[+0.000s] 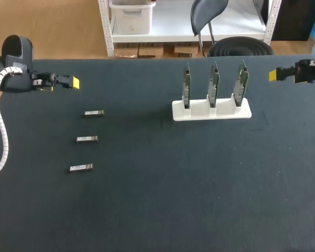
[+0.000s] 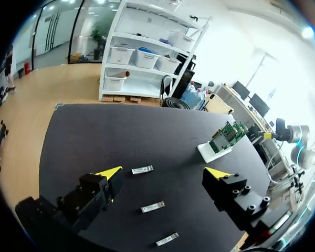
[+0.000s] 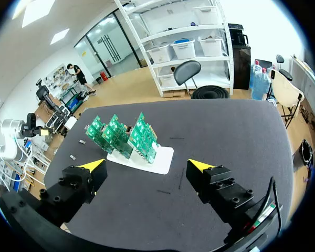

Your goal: Pick up the optical module with the left hand, and insert it into the network port with the right hand.

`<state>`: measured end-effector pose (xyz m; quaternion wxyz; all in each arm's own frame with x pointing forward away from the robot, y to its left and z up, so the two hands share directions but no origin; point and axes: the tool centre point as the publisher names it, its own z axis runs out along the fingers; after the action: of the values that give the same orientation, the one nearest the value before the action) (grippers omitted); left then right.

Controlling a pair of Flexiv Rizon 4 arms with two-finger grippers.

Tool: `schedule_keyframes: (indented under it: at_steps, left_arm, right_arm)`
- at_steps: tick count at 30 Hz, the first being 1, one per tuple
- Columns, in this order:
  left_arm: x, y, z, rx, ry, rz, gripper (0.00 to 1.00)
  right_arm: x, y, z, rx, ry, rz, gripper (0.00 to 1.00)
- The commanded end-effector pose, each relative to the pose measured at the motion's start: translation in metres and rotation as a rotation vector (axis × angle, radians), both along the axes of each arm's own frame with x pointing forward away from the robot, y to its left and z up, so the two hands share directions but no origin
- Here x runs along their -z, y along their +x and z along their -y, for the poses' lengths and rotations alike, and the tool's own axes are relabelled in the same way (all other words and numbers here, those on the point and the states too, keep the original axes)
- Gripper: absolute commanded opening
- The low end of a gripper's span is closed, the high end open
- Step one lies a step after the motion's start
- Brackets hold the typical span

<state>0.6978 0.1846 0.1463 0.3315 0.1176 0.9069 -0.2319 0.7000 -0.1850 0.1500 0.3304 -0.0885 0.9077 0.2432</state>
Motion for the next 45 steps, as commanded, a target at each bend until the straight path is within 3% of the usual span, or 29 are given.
schedule_keyframes:
  at_steps: [1,4,8,9,20,22,31,41,45]
  left_arm:
    - [0.004,0.013,-0.005,0.065,0.108,0.021,1.0]
    - [0.011,0.023,-0.01,0.185,0.229,0.041,1.0]
    - [0.029,0.033,-0.016,0.46,0.409,0.045,1.0]
    - [0.032,0.035,-0.018,0.496,0.447,0.07,1.0]
    - [0.061,0.063,-0.017,0.856,0.623,0.0,1.0]
    - [0.068,0.065,-0.015,0.924,0.684,0.015,1.0]
    - [0.091,0.067,-0.006,1.138,0.777,-0.053,1.0]
    - [0.112,0.066,-0.005,1.21,0.852,-0.15,1.0]
    - [0.124,0.067,-0.002,1.183,0.874,-0.185,1.0]
  right_arm:
    - [0.0,0.0,0.0,0.0,0.0,0.0,1.0]
    - [0.0,0.0,0.0,0.0,0.0,0.0,1.0]
    - [0.0,0.0,0.0,0.0,0.0,0.0,1.0]
    - [0.0,0.0,0.0,0.0,0.0,0.0,1.0]
    - [0.0,0.0,0.0,0.0,0.0,0.0,1.0]
    - [0.0,0.0,0.0,0.0,0.0,0.0,1.0]
    - [0.0,0.0,0.0,0.0,0.0,0.0,1.0]
    - [0.0,0.0,0.0,0.0,0.0,0.0,1.0]
    - [0.0,0.0,0.0,0.0,0.0,0.0,1.0]
